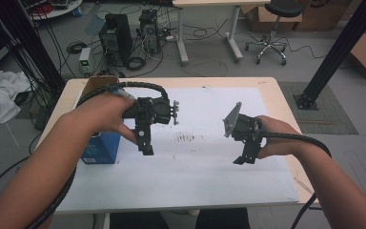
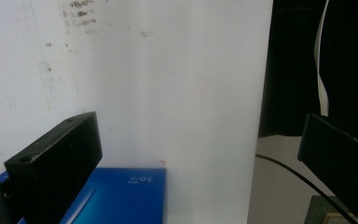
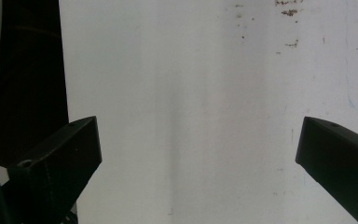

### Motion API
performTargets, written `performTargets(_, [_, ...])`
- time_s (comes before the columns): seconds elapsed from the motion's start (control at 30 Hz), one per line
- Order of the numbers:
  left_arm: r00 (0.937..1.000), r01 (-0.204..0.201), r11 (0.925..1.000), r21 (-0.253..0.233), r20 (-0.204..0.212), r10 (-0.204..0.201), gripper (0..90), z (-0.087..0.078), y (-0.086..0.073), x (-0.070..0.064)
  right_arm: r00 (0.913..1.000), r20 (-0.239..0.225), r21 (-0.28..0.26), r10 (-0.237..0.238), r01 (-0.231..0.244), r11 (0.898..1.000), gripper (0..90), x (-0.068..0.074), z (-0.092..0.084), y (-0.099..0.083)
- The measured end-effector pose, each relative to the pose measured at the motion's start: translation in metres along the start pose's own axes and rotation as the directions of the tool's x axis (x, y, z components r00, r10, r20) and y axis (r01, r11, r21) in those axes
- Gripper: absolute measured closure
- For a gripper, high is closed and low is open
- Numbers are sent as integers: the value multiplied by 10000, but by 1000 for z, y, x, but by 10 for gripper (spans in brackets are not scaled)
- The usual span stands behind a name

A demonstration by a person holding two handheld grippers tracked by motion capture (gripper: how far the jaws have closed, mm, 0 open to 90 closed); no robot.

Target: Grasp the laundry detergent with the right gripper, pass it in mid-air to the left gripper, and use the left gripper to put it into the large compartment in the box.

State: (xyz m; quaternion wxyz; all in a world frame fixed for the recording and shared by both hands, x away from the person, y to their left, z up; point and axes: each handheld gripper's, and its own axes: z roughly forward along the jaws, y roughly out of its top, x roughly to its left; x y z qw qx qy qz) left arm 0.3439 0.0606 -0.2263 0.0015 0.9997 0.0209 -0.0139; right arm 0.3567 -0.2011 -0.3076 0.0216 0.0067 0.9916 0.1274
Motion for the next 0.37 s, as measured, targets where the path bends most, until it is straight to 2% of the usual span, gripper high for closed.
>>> performTargets(0.37, [10000,-26,9999,-113,93,27,1,3,0,2,10000,-33,-11,-80,80,10000,0,-2,4,3])
